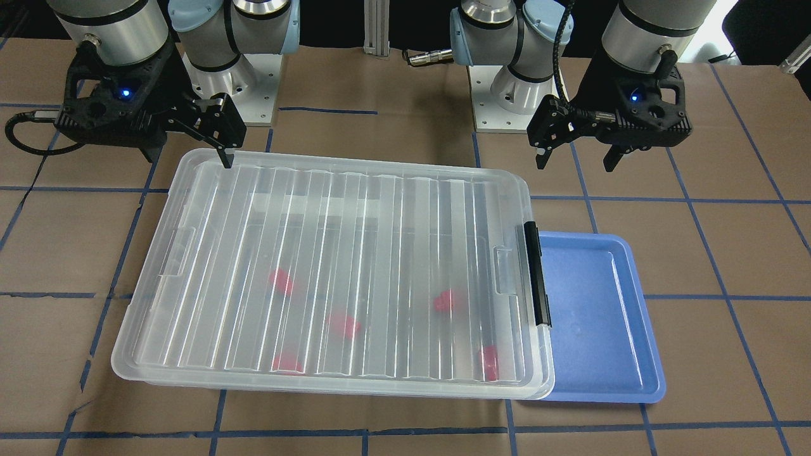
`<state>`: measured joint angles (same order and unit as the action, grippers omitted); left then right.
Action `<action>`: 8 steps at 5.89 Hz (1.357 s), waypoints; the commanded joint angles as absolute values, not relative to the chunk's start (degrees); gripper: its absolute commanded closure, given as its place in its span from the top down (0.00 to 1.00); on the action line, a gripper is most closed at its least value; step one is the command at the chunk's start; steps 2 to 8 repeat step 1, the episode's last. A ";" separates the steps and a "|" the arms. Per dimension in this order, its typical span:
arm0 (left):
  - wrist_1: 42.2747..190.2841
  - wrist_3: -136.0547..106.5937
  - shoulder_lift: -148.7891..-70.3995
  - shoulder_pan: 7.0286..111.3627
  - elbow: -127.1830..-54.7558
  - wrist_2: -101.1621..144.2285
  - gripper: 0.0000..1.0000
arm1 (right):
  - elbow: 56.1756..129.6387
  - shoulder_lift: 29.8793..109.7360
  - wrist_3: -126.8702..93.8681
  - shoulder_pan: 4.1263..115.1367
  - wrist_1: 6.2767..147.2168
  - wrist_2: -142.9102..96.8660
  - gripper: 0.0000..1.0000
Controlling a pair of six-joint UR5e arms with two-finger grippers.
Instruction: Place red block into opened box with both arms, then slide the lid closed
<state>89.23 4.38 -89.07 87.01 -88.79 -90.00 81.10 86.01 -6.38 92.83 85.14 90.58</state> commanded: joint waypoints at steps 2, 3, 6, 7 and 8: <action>89.21 4.39 -89.12 87.01 -88.77 -90.09 0.98 | 81.12 85.96 -6.42 92.90 85.17 90.44 1.00; 89.21 4.39 -89.12 87.01 -88.77 -90.09 0.98 | 81.12 85.96 -6.42 92.90 85.17 90.44 1.00; 89.21 4.39 -89.12 87.01 -88.77 -90.09 0.98 | 81.12 85.96 -6.42 92.90 85.17 90.44 1.00; 89.21 4.39 -89.12 87.01 -88.77 -90.09 0.98 | 81.12 85.96 -6.42 92.90 85.17 90.44 1.00; 89.21 4.39 -89.12 87.01 -88.77 -90.09 0.98 | 81.12 85.96 -6.42 92.90 85.17 90.44 1.00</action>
